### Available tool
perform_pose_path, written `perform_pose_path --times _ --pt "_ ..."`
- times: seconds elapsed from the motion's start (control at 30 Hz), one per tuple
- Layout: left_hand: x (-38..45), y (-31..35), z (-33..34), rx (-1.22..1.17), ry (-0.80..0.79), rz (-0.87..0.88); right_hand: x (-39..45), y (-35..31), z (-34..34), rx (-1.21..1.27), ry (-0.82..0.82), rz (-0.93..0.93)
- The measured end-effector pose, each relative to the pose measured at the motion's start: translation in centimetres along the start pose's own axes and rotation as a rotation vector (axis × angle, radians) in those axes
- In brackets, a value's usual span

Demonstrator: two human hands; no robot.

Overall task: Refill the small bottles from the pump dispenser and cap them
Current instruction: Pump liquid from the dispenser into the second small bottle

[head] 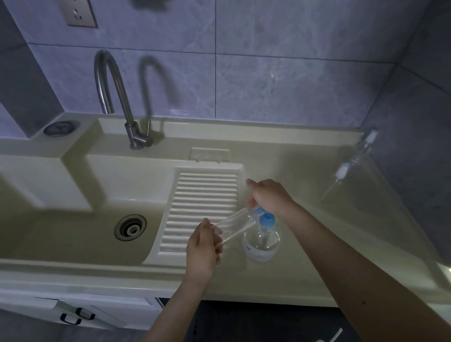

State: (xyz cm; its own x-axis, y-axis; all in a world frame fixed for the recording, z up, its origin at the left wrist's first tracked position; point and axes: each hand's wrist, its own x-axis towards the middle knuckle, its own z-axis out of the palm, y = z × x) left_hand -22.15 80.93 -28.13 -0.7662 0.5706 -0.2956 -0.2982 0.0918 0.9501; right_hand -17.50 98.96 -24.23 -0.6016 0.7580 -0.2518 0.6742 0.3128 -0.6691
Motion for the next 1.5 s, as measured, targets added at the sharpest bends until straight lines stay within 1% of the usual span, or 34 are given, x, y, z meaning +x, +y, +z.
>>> perform_pose_path --times 0.17,0.27,0.47,0.6,0.73,0.77,0.87,0.93,1.1,1.2,1.33,1.4,1.5 --pt "0.1 -0.1 0.1 -0.010 -0.007 -0.024 0.2 0.3 0.2 0.010 -0.006 0.039" --pt "0.1 -0.2 0.1 0.009 -0.007 -0.023 0.4 0.4 0.5 -0.038 0.026 0.063" --pt "0.0 -0.8 0.2 0.028 0.008 -0.047 0.4 0.7 1.3 -0.096 0.039 0.125" --pt "-0.1 -0.6 0.0 0.036 0.000 -0.035 0.4 0.8 1.2 -0.030 0.004 0.134" --pt "-0.1 -0.2 -0.2 0.012 -0.012 -0.030 0.6 -0.1 0.5 0.226 -0.099 0.150" --pt "-0.2 -0.2 -0.2 0.008 -0.012 -0.026 0.6 -0.3 0.4 0.236 -0.118 0.142" --pt "-0.3 -0.3 -0.3 0.012 -0.011 -0.027 0.6 -0.5 0.4 0.104 -0.130 0.127" --pt "-0.2 -0.3 -0.2 0.010 -0.012 -0.024 0.6 -0.4 0.5 0.067 -0.110 0.135" --pt "0.0 -0.6 0.1 0.002 0.013 -0.035 0.9 0.3 1.0 0.100 -0.093 0.179" --pt "0.1 -1.1 0.2 0.019 0.028 -0.049 0.9 0.8 1.4 0.065 -0.082 0.178" --pt "0.3 -1.2 0.1 0.020 0.024 -0.058 0.8 0.8 1.4 0.081 -0.079 0.165" --pt "0.3 -1.1 0.1 0.014 0.019 -0.063 0.7 0.4 1.2 0.092 -0.104 0.171" --pt "0.3 -0.6 0.1 -0.010 0.004 -0.050 0.5 -0.5 0.5 0.188 -0.184 0.198"
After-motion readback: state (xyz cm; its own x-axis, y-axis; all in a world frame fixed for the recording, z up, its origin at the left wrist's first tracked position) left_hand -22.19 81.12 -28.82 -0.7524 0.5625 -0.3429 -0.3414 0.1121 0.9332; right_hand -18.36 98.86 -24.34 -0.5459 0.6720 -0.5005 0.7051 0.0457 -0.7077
